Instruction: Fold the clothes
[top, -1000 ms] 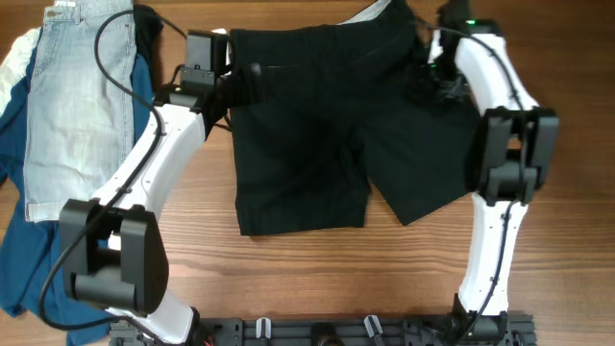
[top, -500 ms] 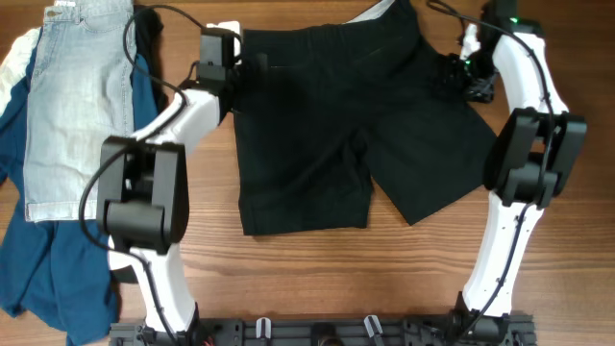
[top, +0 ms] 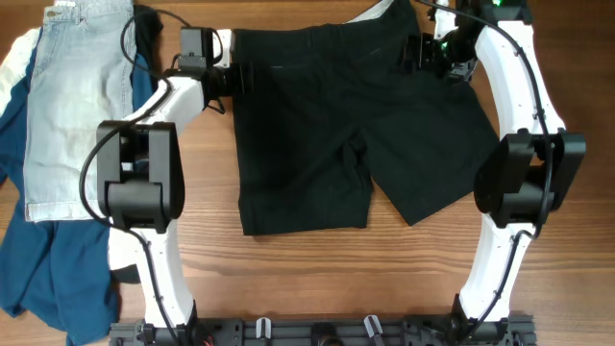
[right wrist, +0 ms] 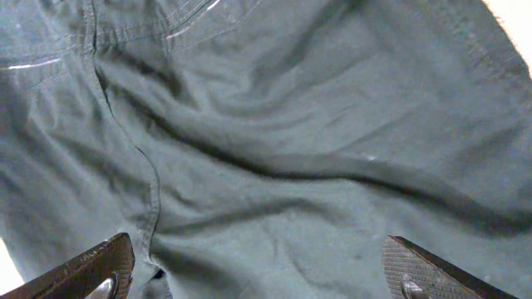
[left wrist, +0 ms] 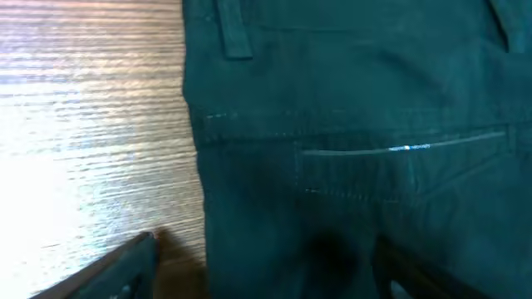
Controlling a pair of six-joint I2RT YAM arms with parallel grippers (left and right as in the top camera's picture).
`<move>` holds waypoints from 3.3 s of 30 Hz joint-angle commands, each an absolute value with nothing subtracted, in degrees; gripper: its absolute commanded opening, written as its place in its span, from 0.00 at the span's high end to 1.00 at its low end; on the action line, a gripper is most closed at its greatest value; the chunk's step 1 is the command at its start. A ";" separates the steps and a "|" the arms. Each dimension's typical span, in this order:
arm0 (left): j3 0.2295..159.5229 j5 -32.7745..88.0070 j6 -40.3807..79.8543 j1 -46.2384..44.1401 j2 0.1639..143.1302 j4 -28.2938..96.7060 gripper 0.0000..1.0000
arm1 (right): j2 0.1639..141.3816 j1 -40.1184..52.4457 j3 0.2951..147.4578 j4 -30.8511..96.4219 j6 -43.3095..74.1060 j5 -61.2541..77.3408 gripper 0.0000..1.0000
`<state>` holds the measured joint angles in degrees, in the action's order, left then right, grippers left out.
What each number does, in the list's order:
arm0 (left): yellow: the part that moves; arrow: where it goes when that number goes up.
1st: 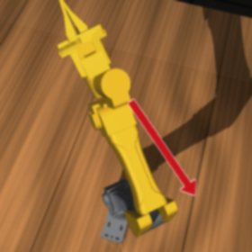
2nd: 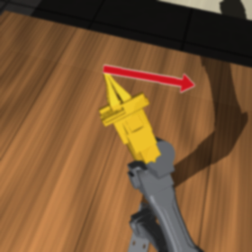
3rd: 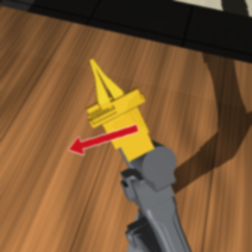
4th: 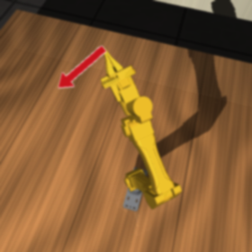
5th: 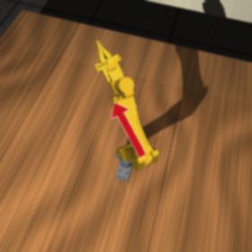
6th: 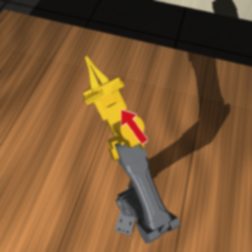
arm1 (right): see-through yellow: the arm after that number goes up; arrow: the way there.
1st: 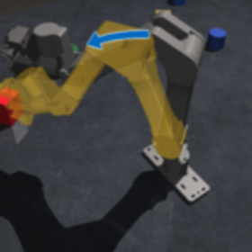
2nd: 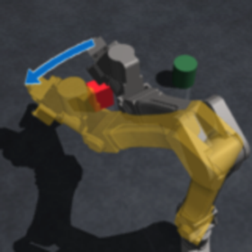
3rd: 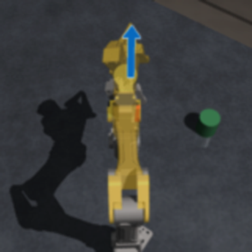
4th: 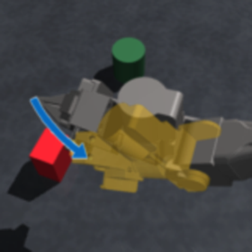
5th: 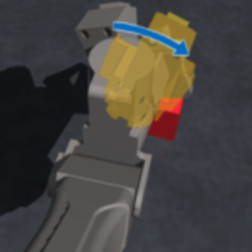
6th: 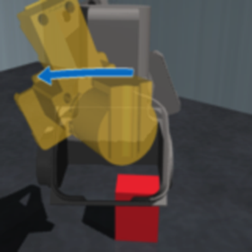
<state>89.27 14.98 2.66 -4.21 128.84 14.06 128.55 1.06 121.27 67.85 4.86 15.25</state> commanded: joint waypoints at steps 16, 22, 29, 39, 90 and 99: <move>90.02 11.25 23.22 4.27 120.05 41.41 0.96 | 126.10 1.32 121.56 70.96 4.64 16.43 0.04; 90.02 10.59 23.14 10.26 114.85 63.55 0.96 | 126.13 2.46 121.49 70.54 4.69 16.40 0.03; 90.02 4.16 21.19 10.37 114.72 74.61 0.59 | 126.15 3.75 121.47 70.41 7.07 10.26 0.01; 90.02 4.19 20.95 9.78 106.04 68.95 0.37 | 132.99 3.64 121.38 65.71 -5.45 1.50 0.04; 90.02 8.88 -0.84 -2.85 125.64 21.50 0.11 | 124.60 2.72 121.27 60.42 2.87 12.51 0.15; 90.02 10.07 0.47 -3.07 126.45 20.75 0.24 | 124.60 3.16 121.27 60.29 6.17 12.53 0.13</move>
